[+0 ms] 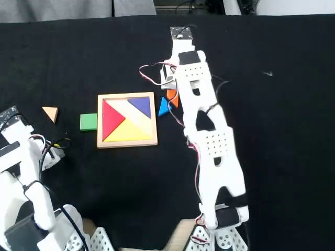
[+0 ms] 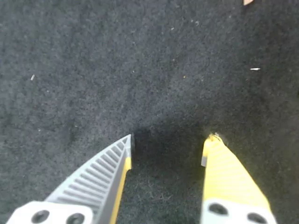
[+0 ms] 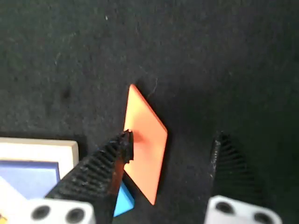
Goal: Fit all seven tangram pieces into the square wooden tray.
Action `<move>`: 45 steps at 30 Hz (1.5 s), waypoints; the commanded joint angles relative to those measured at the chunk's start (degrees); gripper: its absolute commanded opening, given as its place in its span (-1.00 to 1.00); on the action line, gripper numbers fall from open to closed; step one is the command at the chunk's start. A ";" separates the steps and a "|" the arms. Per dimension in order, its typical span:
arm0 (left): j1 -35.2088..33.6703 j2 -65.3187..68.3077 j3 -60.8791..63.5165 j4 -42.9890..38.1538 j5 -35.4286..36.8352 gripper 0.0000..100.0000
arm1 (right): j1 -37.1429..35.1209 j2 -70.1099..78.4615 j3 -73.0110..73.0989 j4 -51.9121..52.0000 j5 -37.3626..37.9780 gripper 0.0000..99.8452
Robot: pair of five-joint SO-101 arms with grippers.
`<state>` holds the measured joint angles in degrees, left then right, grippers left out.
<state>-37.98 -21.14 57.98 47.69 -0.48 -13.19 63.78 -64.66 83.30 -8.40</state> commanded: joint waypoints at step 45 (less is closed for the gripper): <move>-0.22 -1.49 -0.40 -0.70 0.18 -0.51 | -1.85 3.56 -29.05 17.85 -1.76 -0.97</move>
<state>-37.98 -21.14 57.98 47.69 -0.48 -14.68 74.95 -92.79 99.12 -11.21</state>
